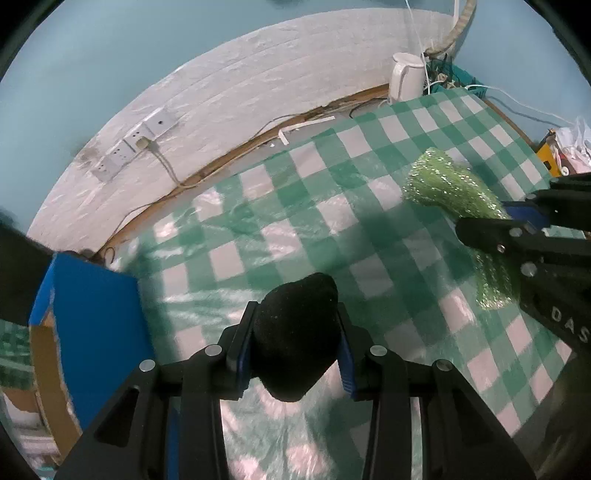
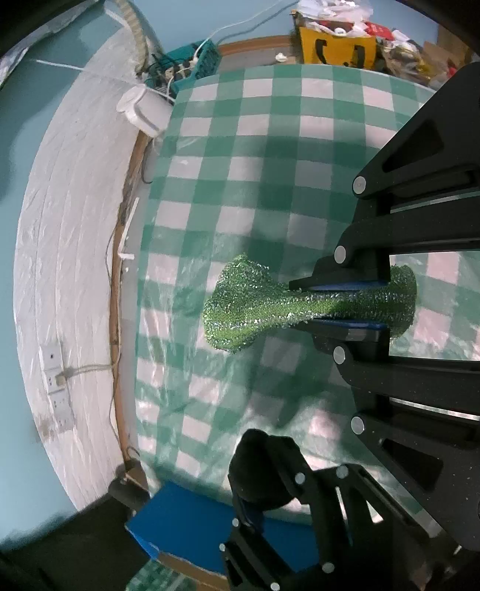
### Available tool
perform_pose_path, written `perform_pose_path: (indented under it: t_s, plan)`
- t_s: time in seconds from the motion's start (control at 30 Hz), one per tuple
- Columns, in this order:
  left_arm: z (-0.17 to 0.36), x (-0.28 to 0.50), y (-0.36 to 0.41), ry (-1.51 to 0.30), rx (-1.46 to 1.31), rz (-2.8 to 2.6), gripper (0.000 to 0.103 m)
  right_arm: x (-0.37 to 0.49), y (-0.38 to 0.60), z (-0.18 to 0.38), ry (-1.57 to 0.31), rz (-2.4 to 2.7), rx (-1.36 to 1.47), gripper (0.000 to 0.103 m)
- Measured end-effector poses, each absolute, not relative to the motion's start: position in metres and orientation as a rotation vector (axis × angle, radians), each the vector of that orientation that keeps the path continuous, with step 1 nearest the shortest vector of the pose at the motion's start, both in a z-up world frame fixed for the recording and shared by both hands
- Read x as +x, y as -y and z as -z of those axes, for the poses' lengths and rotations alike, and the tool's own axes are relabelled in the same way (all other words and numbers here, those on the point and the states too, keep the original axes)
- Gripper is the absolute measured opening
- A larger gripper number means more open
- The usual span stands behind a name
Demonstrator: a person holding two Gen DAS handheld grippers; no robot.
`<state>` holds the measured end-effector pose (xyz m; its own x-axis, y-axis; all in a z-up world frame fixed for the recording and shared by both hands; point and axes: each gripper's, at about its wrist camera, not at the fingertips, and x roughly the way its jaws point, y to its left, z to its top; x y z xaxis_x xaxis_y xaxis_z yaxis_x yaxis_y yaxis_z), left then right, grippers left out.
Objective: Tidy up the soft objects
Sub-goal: 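Carry the black sponge with the left tool while the right tool carries the scrubber to the box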
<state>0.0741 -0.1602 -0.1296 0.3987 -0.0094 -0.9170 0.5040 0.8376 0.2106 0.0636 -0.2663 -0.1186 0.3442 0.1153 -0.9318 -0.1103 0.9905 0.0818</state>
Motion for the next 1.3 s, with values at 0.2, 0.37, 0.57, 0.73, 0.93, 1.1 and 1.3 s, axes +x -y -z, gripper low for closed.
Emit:
perform_pose_path:
  t_s: [0.2,0.37,0.57,0.73,0.93,1.1,1.3]
  plan:
    - [0.112,0.058,0.137,-1.121,0.488,0.308,0.039,0.053,0.249,0.106,-1.196,-0.181,-0.018,0.01]
    - [0.098,0.047,0.116,-1.116,0.449,0.278,0.039,0.045,0.236,0.096,-1.181,-0.203,-0.041,0.01]
    - [0.083,0.036,0.091,-1.102,0.394,0.252,0.039,0.038,0.221,0.083,-1.165,-0.238,-0.061,0.01]
    - [0.072,0.028,0.073,-1.079,0.335,0.235,0.039,0.034,0.208,0.074,-1.151,-0.264,-0.07,0.01]
    - [0.067,0.018,0.055,-1.058,0.34,0.195,0.039,0.033,0.185,0.064,-1.137,-0.301,-0.081,0.01]
    - [0.059,0.016,0.033,-1.04,0.32,0.153,0.039,0.034,0.163,0.055,-1.123,-0.336,-0.095,0.01]
    - [0.05,0.012,0.007,-1.019,0.289,0.107,0.039,0.037,0.136,0.044,-1.107,-0.384,-0.108,0.01]
